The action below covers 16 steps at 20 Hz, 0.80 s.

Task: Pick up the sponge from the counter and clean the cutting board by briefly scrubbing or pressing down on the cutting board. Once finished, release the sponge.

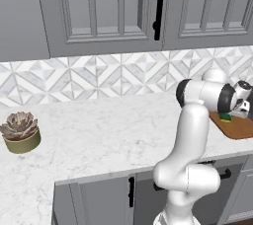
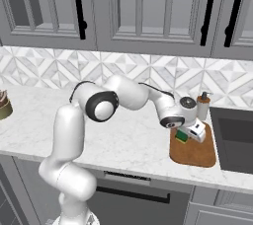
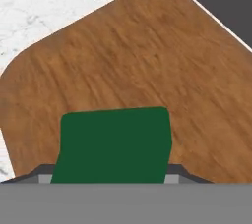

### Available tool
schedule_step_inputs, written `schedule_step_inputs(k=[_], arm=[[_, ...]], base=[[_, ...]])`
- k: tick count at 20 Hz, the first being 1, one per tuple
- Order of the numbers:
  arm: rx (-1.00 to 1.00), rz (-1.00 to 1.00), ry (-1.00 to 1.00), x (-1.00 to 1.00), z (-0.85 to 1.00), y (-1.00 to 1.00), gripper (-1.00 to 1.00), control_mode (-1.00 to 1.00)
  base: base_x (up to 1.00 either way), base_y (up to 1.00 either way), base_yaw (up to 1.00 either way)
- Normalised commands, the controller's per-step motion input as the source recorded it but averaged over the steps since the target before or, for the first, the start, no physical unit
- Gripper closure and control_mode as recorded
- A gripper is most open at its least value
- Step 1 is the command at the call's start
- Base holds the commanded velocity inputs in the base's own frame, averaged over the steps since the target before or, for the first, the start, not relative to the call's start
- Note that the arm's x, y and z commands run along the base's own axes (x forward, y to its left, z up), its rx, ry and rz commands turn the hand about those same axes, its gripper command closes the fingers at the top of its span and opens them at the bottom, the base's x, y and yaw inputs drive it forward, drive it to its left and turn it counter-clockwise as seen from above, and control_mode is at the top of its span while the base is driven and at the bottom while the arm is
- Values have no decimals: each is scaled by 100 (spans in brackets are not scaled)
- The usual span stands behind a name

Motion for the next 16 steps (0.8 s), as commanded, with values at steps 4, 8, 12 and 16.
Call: schedule_step_inputs(k=[4,8,12,16], arm=[[1,0,0,46,0,-21,100,-100],[0,0,0,-12,0,-38,100,-100],[0,0,0,-61,0,-35,100,-100],[0,0,0,-68,-3,-23,100,-100]], base=[[0,0,0],[0,0,0],[0,0,0],[0,0,0]])
